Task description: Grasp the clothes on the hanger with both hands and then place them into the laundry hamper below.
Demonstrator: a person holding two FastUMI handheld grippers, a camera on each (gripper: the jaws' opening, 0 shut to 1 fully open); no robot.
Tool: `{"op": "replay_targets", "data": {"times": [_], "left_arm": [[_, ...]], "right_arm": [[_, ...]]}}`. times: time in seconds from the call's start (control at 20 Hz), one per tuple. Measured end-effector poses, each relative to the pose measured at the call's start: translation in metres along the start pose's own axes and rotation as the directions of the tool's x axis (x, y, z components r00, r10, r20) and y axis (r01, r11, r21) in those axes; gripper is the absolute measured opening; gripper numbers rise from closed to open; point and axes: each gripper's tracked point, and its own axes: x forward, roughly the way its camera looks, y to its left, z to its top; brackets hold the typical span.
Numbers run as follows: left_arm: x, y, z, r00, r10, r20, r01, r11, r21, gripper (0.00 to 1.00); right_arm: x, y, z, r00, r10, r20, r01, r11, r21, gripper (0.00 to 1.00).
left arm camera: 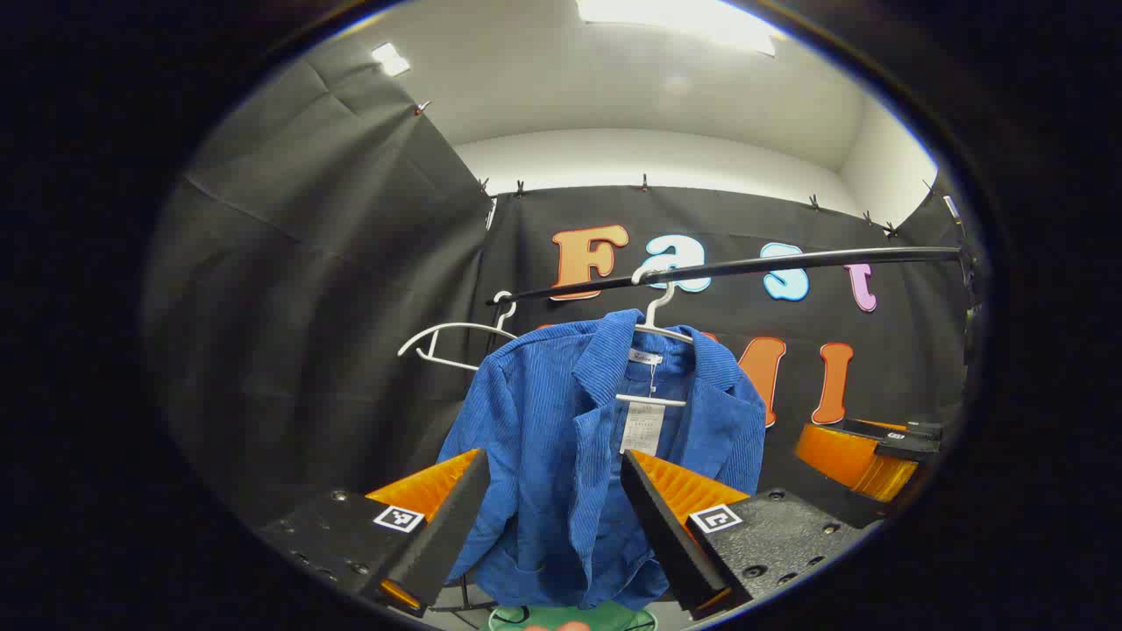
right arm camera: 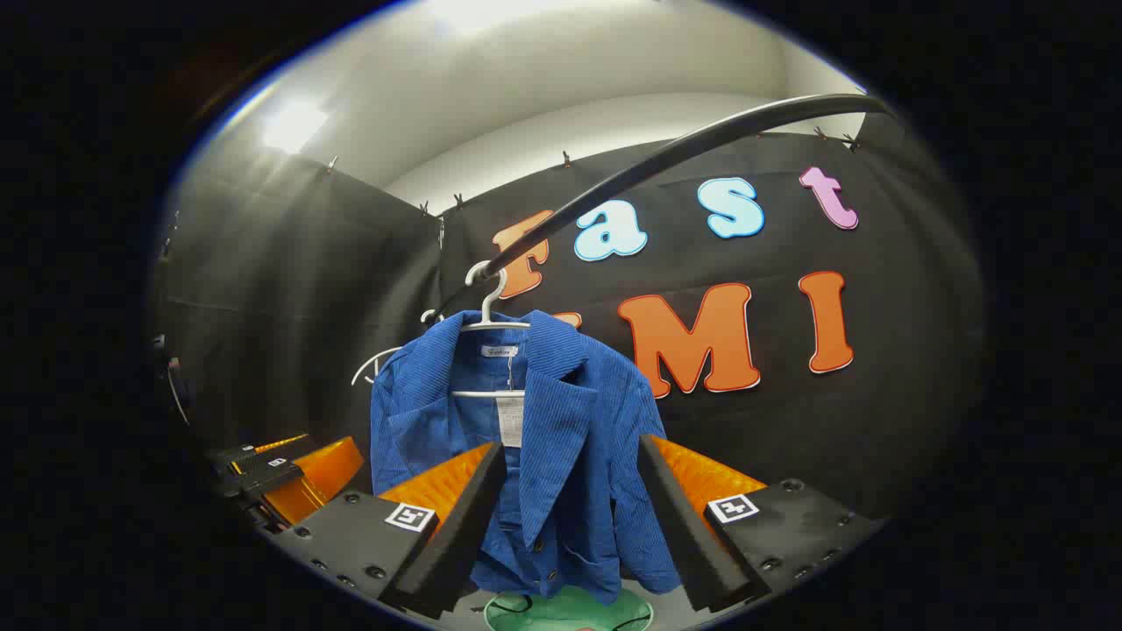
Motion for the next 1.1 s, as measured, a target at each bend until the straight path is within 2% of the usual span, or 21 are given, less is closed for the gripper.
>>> {"op": "replay_targets", "data": {"times": [0.05, 0.1, 0.15, 0.25, 0.3, 0.35, 0.4, 0.45, 0.5, 0.55, 0.65, 0.75, 0.85, 0.9, 0.95, 1.1], "left_arm": [[-0.002, 0.000, 0.002, 1.000, 0.006, 0.007, -0.006, 1.000, 0.003, 0.92], [-0.003, 0.000, 0.003, 1.000, 0.006, 0.009, -0.006, 1.000, 0.006, 0.92], [-0.004, -0.001, 0.004, 1.000, 0.008, 0.008, -0.008, 1.000, 0.009, 0.95], [-0.004, 0.001, 0.005, 1.000, 0.016, 0.010, -0.016, 1.000, 0.012, 0.95], [-0.006, 0.003, 0.007, 1.000, 0.024, 0.014, -0.024, 1.000, 0.014, 0.95], [-0.008, 0.005, 0.008, 0.999, 0.034, 0.018, -0.034, 0.999, 0.014, 0.98], [-0.009, 0.006, 0.009, 0.999, 0.042, 0.023, -0.042, 0.999, 0.012, 0.95], [-0.009, 0.007, 0.009, 0.999, 0.047, 0.025, -0.047, 0.999, 0.008, 0.92], [-0.008, 0.008, 0.010, 0.998, 0.051, 0.025, -0.051, 0.999, 0.005, 0.95], [-0.009, 0.010, 0.010, 0.998, 0.056, 0.026, -0.056, 0.998, 0.003, 0.95], [-0.009, 0.014, 0.012, 0.997, 0.065, 0.030, -0.065, 0.998, 0.004, 0.98], [-0.009, 0.017, 0.015, 0.997, 0.073, 0.035, -0.073, 0.997, 0.009, 0.92], [-0.008, 0.020, 0.018, 0.996, 0.077, 0.040, -0.077, 0.997, 0.013, 0.92], [-0.007, 0.021, 0.019, 0.996, 0.077, 0.043, -0.078, 0.997, 0.014, 0.95], [-0.006, 0.022, 0.019, 0.996, 0.080, 0.045, -0.081, 0.997, 0.016, 0.92], [-0.008, 0.026, 0.018, 0.995, 0.090, 0.040, -0.091, 0.996, 0.014, 0.92]], "right_arm": [[0.000, -0.002, 0.000, 1.000, -0.002, 0.000, 0.002, 1.000, 0.004, 0.89], [0.000, -0.004, -0.001, 1.000, -0.005, -0.005, 0.005, 1.000, 0.006, 0.98], [0.000, -0.006, -0.002, 1.000, -0.006, -0.009, 0.007, 1.000, 0.009, 0.89], [0.001, -0.012, -0.003, 1.000, -0.010, -0.011, 0.010, 1.000, 0.018, 0.89], [0.001, -0.014, -0.003, 1.000, -0.012, -0.011, 0.012, 1.000, 0.023, 0.98], [0.003, -0.015, -0.003, 1.000, -0.011, -0.011, 0.011, 1.000, 0.026, 0.98], [0.003, -0.017, -0.005, 1.000, -0.010, -0.015, 0.011, 1.000, 0.026, 0.89], [0.003, -0.019, -0.005, 1.000, -0.010, -0.019, 0.010, 1.000, 0.026, 0.89], [0.003, -0.020, -0.005, 1.000, -0.010, -0.020, 0.011, 1.000, 0.028, 0.89], [0.003, -0.020, -0.004, 1.000, -0.010, -0.016, 0.011, 0.999, 0.031, 0.98], [0.004, -0.021, -0.002, 1.000, -0.012, -0.008, 0.013, 0.999, 0.032, 0.98], [0.004, -0.021, -0.002, 1.000, -0.014, -0.006, 0.014, 1.000, 0.028, 0.98], [0.005, -0.020, -0.001, 1.000, -0.011, -0.001, 0.011, 0.999, 0.031, 0.98], [0.005, -0.020, -0.001, 1.000, -0.009, 0.001, 0.009, 0.999, 0.034, 0.98], [0.006, -0.019, -0.001, 1.000, -0.008, 0.002, 0.008, 0.999, 0.038, 0.98], [0.013, -0.016, -0.007, 1.000, 0.000, -0.009, 0.001, 0.999, 0.054, 0.98]]}}
